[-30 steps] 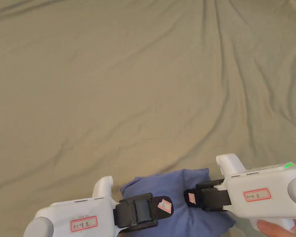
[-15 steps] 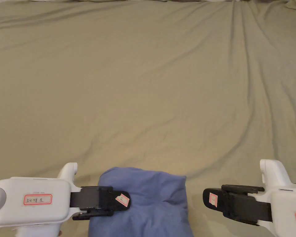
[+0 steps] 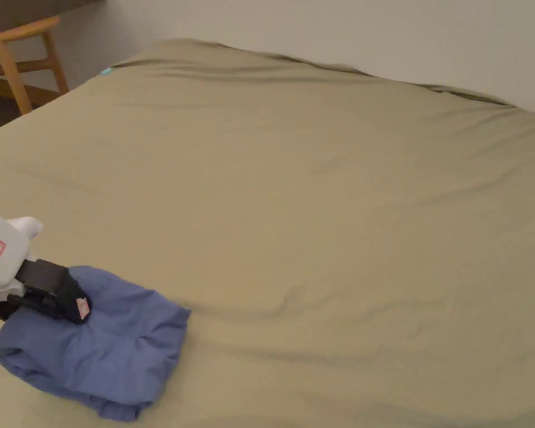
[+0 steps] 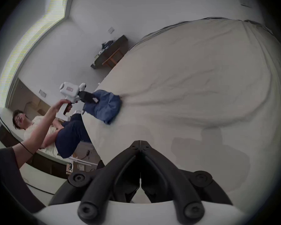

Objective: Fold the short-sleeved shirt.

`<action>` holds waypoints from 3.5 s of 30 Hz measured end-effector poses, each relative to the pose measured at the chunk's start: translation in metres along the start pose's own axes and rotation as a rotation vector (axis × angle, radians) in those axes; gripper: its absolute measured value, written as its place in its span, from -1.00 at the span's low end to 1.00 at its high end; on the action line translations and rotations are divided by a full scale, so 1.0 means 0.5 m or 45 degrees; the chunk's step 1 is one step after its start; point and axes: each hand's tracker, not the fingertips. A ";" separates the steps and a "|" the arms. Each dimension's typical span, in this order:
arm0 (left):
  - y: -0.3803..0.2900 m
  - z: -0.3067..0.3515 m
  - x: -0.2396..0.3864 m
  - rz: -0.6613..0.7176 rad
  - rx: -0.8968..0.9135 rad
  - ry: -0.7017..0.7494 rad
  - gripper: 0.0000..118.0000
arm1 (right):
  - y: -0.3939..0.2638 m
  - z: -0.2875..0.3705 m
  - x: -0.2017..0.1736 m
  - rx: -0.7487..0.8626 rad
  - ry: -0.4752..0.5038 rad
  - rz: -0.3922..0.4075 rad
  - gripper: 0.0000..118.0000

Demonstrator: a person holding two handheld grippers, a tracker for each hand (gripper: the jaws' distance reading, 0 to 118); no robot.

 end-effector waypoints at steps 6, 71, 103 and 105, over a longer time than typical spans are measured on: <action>-0.060 0.061 -0.048 0.054 0.287 0.273 0.90 | -0.003 0.026 0.006 0.028 0.015 0.008 -0.96; -0.357 0.369 0.885 -0.528 1.587 0.189 1.00 | 0.067 0.646 -0.067 1.248 -1.174 0.437 1.00; -0.349 0.367 0.873 -0.532 1.573 0.198 1.00 | 0.062 0.682 -0.091 1.160 -0.725 0.426 1.00; -0.347 0.365 0.874 -0.528 1.568 0.195 1.00 | 0.056 0.678 -0.094 1.178 -0.768 0.415 1.00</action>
